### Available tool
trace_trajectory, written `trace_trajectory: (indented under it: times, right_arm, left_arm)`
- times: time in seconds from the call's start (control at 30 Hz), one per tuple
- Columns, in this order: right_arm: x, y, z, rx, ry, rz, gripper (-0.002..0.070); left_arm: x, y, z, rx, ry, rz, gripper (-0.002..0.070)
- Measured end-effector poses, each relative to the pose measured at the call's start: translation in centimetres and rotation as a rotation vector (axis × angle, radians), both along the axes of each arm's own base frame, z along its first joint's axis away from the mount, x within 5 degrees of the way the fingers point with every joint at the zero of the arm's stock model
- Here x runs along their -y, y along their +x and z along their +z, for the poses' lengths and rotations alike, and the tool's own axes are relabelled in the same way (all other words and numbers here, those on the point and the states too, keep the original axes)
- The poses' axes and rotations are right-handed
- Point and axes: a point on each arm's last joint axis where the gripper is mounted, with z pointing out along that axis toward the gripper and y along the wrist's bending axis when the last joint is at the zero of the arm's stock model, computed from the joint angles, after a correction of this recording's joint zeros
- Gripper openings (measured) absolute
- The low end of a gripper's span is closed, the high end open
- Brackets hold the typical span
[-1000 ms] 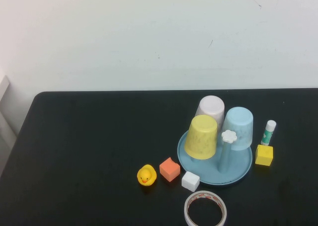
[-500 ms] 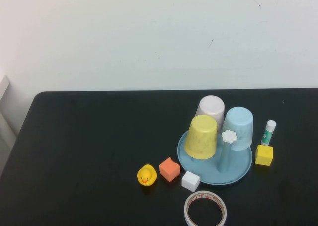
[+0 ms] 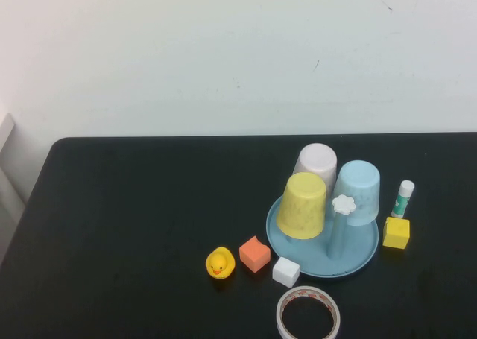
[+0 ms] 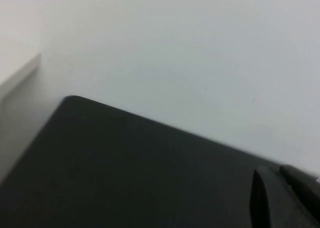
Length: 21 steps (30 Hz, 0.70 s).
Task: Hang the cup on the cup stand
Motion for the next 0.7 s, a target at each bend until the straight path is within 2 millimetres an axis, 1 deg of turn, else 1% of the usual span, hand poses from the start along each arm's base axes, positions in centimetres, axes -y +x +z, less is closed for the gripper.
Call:
trace_trajectory:
  times: [0.07, 0.13, 0.17, 0.3, 0.37, 0.47, 0.7]
  right_arm:
    - [0.0, 0.0, 0.0, 0.000, 0.000, 0.000, -0.0001]
    - [0.0, 0.0, 0.0, 0.000, 0.000, 0.000, -0.0001]
    - [0.0, 0.0, 0.0, 0.000, 0.000, 0.000, -0.0001]
    - [0.0, 0.0, 0.0, 0.000, 0.000, 0.000, -0.0001]
    - [0.0, 0.0, 0.0, 0.000, 0.000, 0.000, -0.0001]
    - [0.0, 0.0, 0.0, 0.000, 0.000, 0.000, -0.0001]
    - [0.0, 0.0, 0.0, 0.000, 0.000, 0.000, -0.0001]
  left_arm:
    - [0.0, 0.0, 0.1, -0.001, -0.062, 0.000, -0.0001]
    - [0.0, 0.0, -0.1, -0.017, -0.056, -0.001, -0.0001]
    - [0.0, 0.0, -0.2, -0.027, -0.024, -0.001, -0.0001]
    - [-0.3, -0.1, -1.0, -0.086, 0.193, 0.010, -0.0001]
    - [-0.4, -0.1, -1.2, -0.105, 0.264, 0.016, -0.0001]
    - [-0.5, -0.1, -1.3, -0.111, 0.299, 0.019, -0.0001]
    - [-0.5, -0.1, -1.4, -0.129, 0.311, 0.019, -0.0001]
